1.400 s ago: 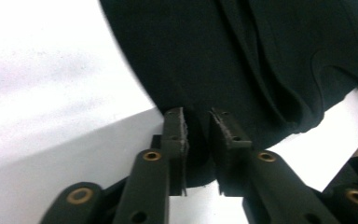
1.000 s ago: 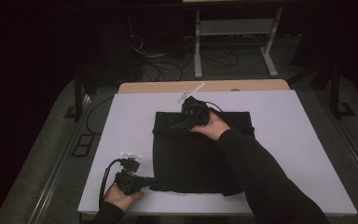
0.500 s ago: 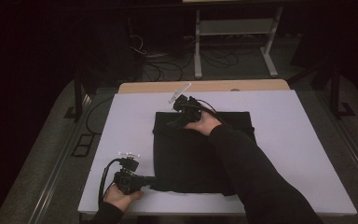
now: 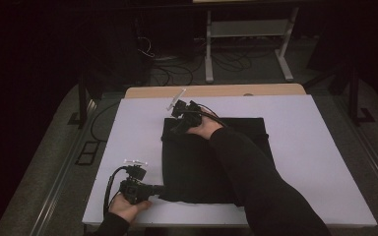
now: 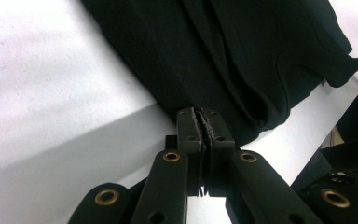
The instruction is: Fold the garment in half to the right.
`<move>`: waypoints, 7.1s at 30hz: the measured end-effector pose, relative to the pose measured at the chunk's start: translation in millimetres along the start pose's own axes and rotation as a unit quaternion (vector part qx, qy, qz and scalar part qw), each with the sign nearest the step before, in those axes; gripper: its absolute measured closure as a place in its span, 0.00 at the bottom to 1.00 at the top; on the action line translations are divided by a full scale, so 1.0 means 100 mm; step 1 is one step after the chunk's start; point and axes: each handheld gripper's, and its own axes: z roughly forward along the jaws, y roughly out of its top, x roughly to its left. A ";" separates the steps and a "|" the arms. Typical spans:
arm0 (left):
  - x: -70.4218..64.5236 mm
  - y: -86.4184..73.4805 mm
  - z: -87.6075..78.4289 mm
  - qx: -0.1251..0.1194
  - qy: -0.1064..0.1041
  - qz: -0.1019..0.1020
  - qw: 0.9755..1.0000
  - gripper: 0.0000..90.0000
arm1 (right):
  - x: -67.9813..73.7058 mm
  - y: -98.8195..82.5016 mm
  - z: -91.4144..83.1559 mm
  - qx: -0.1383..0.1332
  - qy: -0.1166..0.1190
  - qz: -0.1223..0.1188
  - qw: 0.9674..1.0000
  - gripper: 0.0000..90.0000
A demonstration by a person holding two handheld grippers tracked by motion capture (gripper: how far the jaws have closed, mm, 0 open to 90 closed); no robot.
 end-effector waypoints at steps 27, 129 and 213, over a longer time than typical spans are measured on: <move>0.02 0.01 0.00 0.001 -0.006 -0.003 1.000 0.96 | -0.21 0.12 0.43 0.031 0.001 -0.002 1.000 0.44; -0.49 0.26 -0.05 -0.052 -0.083 0.053 0.994 0.96 | -0.33 0.12 -0.21 -0.030 -0.015 -0.030 0.999 0.96; -1.80 1.10 0.90 -0.006 -0.182 0.166 0.969 0.96 | -0.98 -1.35 -1.27 -0.040 -0.116 0.070 0.990 0.96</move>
